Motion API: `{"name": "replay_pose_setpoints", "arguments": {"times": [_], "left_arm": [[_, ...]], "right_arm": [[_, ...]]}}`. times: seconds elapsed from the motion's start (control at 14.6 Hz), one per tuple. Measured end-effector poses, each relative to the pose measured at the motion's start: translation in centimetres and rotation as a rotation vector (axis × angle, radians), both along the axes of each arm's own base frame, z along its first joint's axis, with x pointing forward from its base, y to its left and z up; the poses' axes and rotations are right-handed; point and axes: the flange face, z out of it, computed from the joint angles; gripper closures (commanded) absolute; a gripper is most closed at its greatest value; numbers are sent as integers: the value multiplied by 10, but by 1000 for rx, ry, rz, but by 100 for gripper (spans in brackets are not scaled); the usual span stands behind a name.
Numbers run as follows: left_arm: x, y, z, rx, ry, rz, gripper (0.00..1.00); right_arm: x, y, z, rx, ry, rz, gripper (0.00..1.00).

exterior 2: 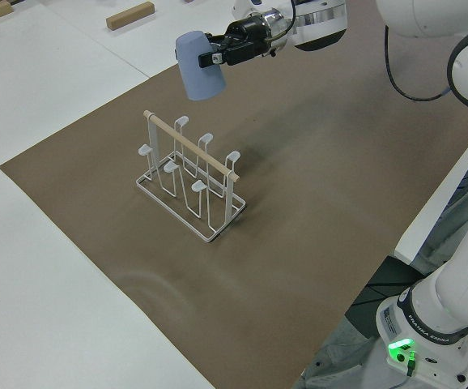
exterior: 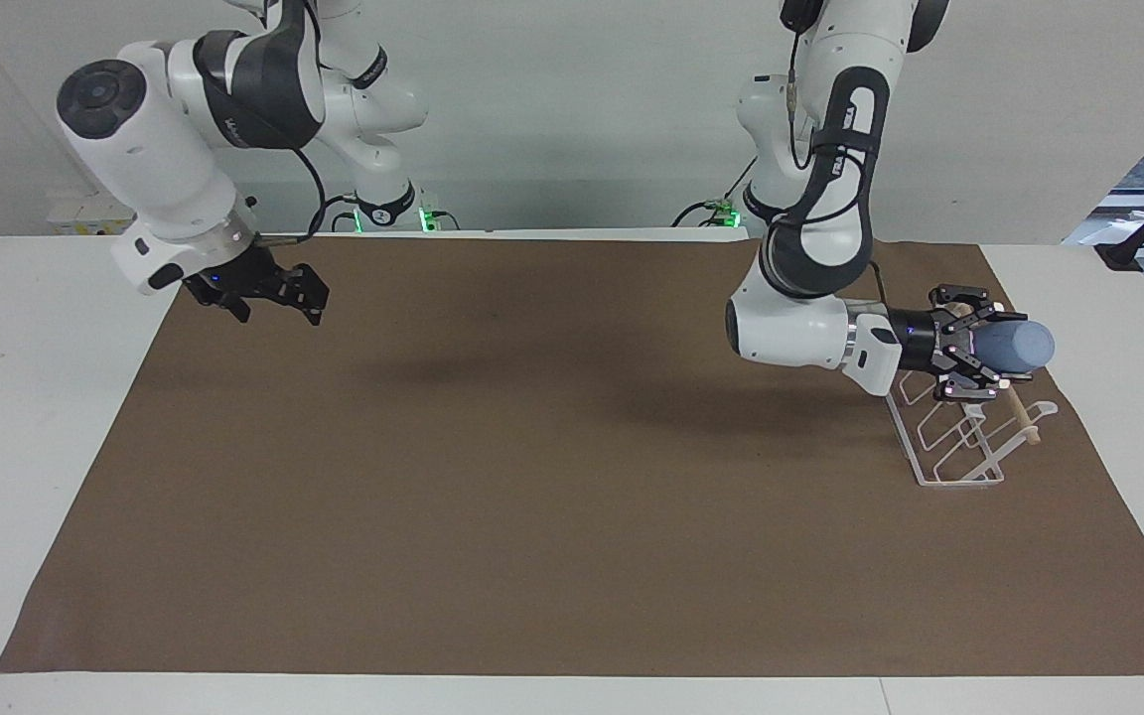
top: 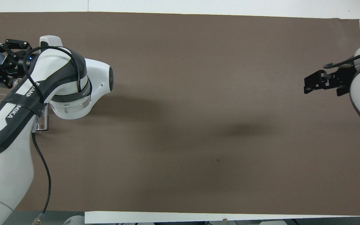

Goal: Hang cup on cup holder
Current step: 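Carry the cup to the rack while the right gripper withdraws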

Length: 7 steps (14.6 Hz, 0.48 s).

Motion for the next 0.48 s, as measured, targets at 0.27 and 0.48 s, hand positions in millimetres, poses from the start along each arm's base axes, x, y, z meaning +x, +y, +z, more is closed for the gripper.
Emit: {"name": "replay_pose_setpoints", "arguments": {"times": [0.27, 0.48], "left_arm": [[8, 10, -12, -8, -80, 14, 100], [8, 8, -12, -33, -106, 10, 100]], "right_arm": [[-5, 7, 18, 2, 11, 13, 1], [-12, 10, 27, 3, 7, 20, 1]]}}
